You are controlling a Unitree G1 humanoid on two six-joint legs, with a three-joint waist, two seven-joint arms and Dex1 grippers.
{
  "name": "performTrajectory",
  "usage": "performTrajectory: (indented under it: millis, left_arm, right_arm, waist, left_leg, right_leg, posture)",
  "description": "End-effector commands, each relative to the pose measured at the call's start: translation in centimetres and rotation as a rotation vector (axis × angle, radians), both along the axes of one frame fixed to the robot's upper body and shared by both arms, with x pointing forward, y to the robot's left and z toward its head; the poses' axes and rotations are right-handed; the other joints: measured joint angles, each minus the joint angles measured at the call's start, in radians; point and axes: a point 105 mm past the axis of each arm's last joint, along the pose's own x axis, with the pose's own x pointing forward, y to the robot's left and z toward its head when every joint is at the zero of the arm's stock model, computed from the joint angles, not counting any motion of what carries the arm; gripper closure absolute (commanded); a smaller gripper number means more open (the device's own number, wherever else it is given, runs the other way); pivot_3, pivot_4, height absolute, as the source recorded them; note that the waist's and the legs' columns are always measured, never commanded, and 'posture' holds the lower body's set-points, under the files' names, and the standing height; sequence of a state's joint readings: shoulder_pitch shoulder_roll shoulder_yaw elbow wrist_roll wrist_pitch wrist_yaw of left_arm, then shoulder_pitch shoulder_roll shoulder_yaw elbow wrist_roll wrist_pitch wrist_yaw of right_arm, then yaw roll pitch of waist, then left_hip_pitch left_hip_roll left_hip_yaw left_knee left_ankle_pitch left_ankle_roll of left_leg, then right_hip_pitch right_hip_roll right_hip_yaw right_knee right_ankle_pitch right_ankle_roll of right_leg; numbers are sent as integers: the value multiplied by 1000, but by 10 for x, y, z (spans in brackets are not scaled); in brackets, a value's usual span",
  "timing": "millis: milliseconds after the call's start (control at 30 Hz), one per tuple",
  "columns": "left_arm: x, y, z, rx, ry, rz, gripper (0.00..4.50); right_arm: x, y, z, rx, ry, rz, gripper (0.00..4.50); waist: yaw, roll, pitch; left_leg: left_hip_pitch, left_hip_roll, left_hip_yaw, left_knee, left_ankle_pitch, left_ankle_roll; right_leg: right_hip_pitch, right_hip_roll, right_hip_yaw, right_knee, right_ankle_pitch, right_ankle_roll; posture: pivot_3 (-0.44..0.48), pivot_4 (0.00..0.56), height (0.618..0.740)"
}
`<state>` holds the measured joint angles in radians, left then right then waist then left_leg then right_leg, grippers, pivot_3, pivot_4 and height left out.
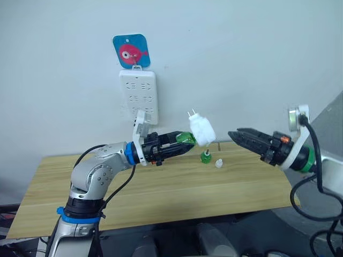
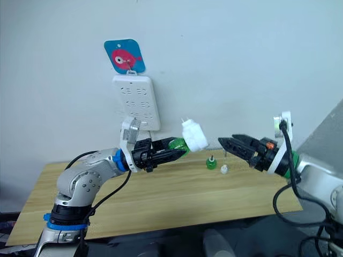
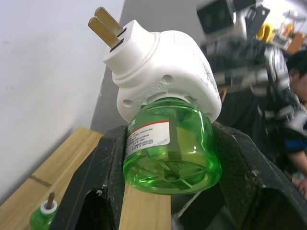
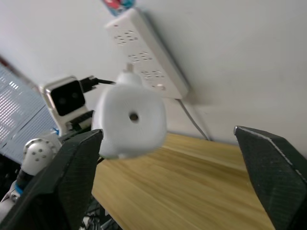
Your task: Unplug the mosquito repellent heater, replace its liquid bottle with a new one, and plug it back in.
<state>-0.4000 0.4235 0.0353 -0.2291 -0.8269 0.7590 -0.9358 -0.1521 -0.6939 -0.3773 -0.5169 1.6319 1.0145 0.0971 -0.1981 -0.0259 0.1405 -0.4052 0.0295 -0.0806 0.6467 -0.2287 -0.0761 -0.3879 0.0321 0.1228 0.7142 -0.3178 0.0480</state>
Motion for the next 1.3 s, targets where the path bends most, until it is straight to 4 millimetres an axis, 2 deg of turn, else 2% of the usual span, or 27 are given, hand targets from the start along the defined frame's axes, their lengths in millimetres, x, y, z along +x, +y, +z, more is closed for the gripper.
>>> performTrajectory:
  millis: [33,167,267,567,967,1300]
  left_arm:
    - [0,-1,20,-78,-9,7,2215]
    - [0,-3,24,-119,32,3,2215]
    - [2,-5,27,-146,55,6,2215]
    - [7,-12,35,-203,100,28,2215]
    - [5,-12,43,-272,193,-3,2215]
    - [2,-6,41,-264,214,-11,2215]
  right_arm:
    - [-8,4,9,72,-49,-56,0]
    - [-6,13,1,116,-16,-113,0]
    - [-3,25,1,197,26,-121,0]
    - [3,55,18,332,17,-84,0]
    - [13,71,32,375,-45,-40,0]
    - [20,75,40,408,-67,-19,0]
  waist:
    - [-1,1,-2]
    - [-2,4,-8]
    - [-5,6,-10]
    - [-18,7,-11]
    - [-23,7,-13]
    - [-23,8,-14]
  left_leg:
    - [0,0,0,0,0,0]
    - [0,0,0,0,0,0]
    - [1,0,0,0,0,0]
    - [0,0,0,-1,0,0]
    - [0,0,-1,-1,0,0]
    - [0,0,-1,-1,0,0]
  right_leg:
    - [0,0,0,0,0,0]
    - [0,0,0,0,0,0]
    - [0,0,0,0,0,0]
    - [0,1,0,0,0,0]
    - [0,1,0,0,0,0]
    - [0,1,0,0,0,0]
  posture:
    - [-233,63,710]
    - [-247,61,710]
    - [-254,60,710]
    - [-249,54,710]
    - [-249,52,710]
    - [-241,50,710]
